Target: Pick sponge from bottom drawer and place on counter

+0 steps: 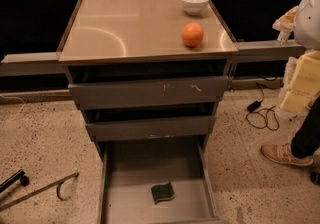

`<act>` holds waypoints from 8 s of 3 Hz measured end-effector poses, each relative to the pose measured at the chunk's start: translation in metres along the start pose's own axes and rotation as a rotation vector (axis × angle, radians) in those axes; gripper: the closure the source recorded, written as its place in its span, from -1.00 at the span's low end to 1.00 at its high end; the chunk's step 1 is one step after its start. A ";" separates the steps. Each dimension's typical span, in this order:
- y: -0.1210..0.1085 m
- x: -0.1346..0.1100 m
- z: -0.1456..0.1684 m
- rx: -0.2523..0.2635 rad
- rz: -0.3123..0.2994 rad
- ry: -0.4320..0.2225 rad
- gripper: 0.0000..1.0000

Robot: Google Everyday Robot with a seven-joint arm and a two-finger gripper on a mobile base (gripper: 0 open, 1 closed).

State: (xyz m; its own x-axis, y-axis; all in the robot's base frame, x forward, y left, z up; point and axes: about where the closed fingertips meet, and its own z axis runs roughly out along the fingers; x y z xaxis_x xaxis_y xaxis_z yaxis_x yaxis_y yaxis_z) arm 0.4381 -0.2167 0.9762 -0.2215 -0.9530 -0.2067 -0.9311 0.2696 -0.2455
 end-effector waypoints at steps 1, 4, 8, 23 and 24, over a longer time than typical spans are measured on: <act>0.000 0.000 0.000 0.000 0.000 0.000 -1.00; 0.053 0.007 0.217 -0.224 0.072 -0.233 -1.00; 0.119 -0.020 0.353 -0.279 0.091 -0.485 -1.00; 0.158 -0.057 0.829 -0.275 0.181 -0.456 -1.00; 0.165 -0.049 0.847 -0.290 0.184 -0.434 -1.00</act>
Offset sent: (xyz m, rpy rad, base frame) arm 0.0201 -0.0067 -0.0908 0.0486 0.0566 -0.0270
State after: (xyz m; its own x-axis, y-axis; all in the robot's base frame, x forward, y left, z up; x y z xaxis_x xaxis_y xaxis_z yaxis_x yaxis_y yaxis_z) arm 0.5409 -0.0086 0.1437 -0.3058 -0.7327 -0.6080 -0.9435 0.3190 0.0900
